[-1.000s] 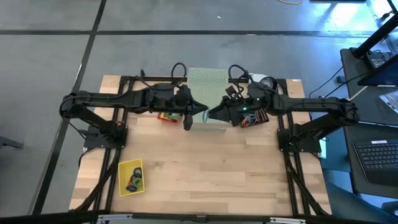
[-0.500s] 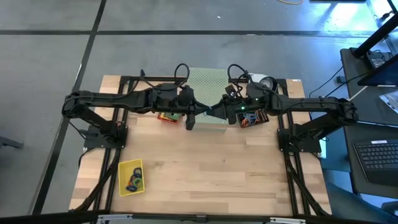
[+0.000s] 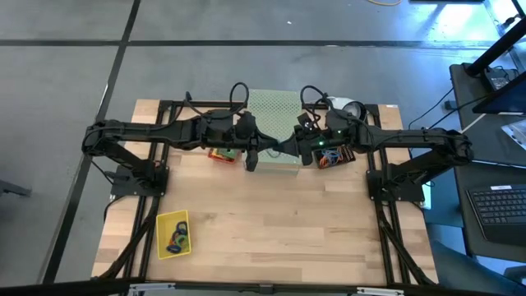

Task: Pick & Place Office Desk Supplies
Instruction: Put the blue rubber band into the black bin

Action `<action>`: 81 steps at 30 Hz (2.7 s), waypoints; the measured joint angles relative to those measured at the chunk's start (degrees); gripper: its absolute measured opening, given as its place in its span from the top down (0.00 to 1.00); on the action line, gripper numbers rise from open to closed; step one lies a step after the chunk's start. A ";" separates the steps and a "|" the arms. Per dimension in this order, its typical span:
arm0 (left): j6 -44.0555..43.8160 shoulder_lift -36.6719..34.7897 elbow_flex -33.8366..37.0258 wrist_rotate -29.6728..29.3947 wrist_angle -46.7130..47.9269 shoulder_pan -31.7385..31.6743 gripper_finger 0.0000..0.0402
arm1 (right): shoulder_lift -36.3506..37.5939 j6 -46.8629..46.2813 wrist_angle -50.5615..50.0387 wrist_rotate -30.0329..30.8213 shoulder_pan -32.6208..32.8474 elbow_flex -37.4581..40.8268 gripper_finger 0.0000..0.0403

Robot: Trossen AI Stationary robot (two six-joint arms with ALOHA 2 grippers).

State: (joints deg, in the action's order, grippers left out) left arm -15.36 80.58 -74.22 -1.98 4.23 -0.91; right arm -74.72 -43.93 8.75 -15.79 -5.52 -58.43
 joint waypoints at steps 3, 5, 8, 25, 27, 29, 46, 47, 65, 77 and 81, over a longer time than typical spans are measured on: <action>0.01 0.00 0.00 -0.25 0.02 0.00 0.99 | -0.02 -0.18 0.01 0.11 0.09 0.00 0.99; 0.01 0.00 0.00 -0.63 0.02 0.02 0.99 | 0.00 -0.23 0.04 0.08 0.11 0.00 0.99; 0.01 -0.09 0.00 -0.69 -0.12 0.00 0.99 | -0.01 -0.57 0.13 -0.01 0.06 0.00 0.99; -2.86 -1.75 0.09 5.63 -0.04 -3.41 0.71 | 0.78 -2.11 0.21 -2.99 -0.11 -0.09 1.00; -3.27 -2.23 0.09 7.02 0.00 -3.79 0.69 | 1.09 -2.09 -0.44 -3.33 -0.11 -0.09 1.00; -3.54 -2.45 0.05 7.96 -0.61 -3.91 0.67 | 1.13 -2.11 -0.66 -3.67 -0.37 -0.09 1.00; -5.11 -4.41 0.00 23.34 8.82 -2.27 0.57 | 8.11 3.16 -25.81 -4.80 -7.78 -0.07 1.00; -3.98 -4.93 -0.02 23.62 10.98 -1.62 0.58 | 9.49 3.94 -28.53 -4.77 -8.91 -0.06 1.00; -3.85 -16.79 11.88 7.24 11.79 10.57 0.68 | 21.42 21.30 -68.65 -1.57 -26.76 0.53 1.00; -7.97 -25.81 26.02 -2.98 -5.78 14.44 0.68 | 21.33 21.43 -63.94 4.68 -30.29 16.08 1.00; -7.97 -25.79 26.01 -2.99 -5.68 14.43 0.68 | 21.33 20.35 -60.32 5.99 -30.27 18.84 1.00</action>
State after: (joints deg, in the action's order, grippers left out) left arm -23.33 54.78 -48.21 -4.97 -1.45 13.52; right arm -53.39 -23.58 -51.57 -9.80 -35.79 -39.59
